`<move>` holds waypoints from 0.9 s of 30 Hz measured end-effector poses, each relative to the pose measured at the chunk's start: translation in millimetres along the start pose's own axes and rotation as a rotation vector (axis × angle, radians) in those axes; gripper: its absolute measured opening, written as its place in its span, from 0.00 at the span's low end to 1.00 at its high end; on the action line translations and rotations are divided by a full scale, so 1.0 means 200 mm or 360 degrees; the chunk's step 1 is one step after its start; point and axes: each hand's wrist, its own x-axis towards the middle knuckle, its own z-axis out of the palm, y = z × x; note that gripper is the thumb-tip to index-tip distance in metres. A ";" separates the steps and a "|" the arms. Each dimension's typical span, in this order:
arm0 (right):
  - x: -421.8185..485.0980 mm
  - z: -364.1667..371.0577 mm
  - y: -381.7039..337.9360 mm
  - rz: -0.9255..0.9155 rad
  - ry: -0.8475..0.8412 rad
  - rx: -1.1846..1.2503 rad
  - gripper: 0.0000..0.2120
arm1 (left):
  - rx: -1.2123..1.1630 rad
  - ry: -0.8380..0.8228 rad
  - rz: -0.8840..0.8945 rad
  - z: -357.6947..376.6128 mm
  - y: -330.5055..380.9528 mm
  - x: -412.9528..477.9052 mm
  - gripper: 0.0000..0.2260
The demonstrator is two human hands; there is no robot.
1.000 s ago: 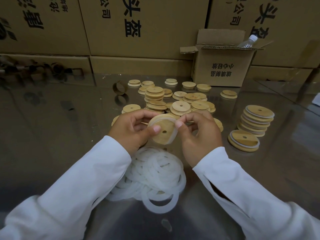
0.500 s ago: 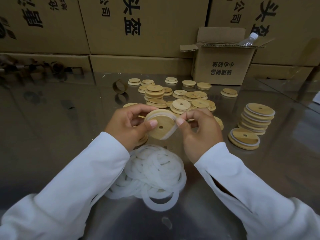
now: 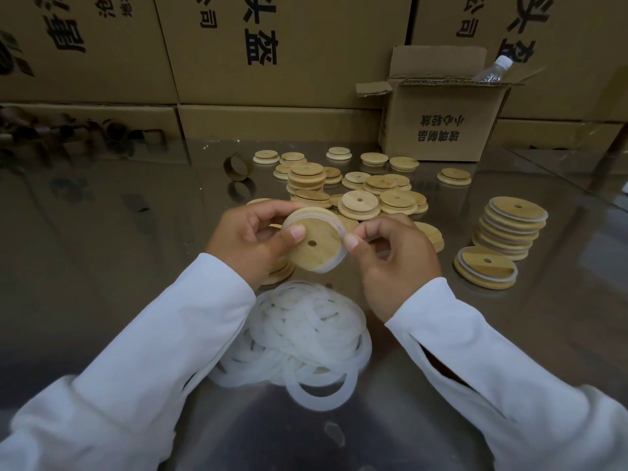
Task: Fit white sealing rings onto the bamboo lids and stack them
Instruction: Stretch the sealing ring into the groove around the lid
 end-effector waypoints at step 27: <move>-0.04 0.00 0.01 -0.0253 0.0332 -0.0198 0.06 | -0.0323 0.0020 -0.0320 0.05 -0.03 -0.01 0.07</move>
